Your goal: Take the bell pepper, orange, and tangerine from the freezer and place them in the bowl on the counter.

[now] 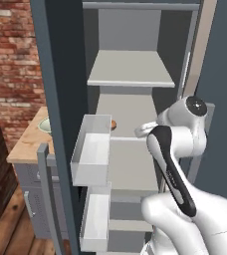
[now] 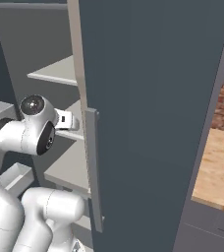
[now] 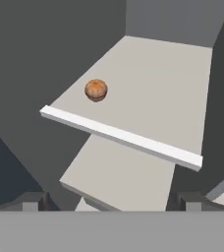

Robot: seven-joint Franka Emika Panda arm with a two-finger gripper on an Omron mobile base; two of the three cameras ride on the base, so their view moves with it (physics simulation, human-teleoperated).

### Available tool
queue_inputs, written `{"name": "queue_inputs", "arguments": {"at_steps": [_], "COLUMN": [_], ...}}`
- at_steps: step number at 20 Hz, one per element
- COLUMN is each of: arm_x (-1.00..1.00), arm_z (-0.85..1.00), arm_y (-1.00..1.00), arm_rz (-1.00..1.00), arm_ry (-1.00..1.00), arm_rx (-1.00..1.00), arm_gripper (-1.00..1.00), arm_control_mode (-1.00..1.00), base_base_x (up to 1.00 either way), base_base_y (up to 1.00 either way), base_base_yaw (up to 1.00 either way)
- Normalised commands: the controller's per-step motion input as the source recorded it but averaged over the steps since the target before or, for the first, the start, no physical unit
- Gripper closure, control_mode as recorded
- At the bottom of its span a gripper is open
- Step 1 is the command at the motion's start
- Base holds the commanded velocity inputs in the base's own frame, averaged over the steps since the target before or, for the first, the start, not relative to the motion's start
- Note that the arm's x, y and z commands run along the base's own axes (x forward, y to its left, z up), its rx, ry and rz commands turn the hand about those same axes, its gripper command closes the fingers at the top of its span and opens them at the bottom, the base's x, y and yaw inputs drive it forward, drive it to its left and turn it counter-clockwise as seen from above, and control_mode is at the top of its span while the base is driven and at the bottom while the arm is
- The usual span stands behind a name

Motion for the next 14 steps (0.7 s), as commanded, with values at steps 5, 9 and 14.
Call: {"name": "queue_inputs", "arguments": {"at_steps": [5, 9, 14], "arm_x": [0.41, 0.29, 0.29], "arm_z": [-0.06, -0.15, -0.32], "arm_y": [0.18, 0.13, 0.17], "arm_rz": [0.05, 0.07, 0.06], "arm_ry": [0.0, 0.0, 0.0], "arm_rx": [0.04, 0.03, 0.0], "arm_gripper": [-1.0, -1.0, -1.0], "arm_control_mode": [-1.0, -1.0, -1.0], "base_base_x": [0.0, 0.0, 0.0], "base_base_y": [0.0, 0.0, 0.0], "base_base_yaw": [0.0, 0.0, 0.0]}}
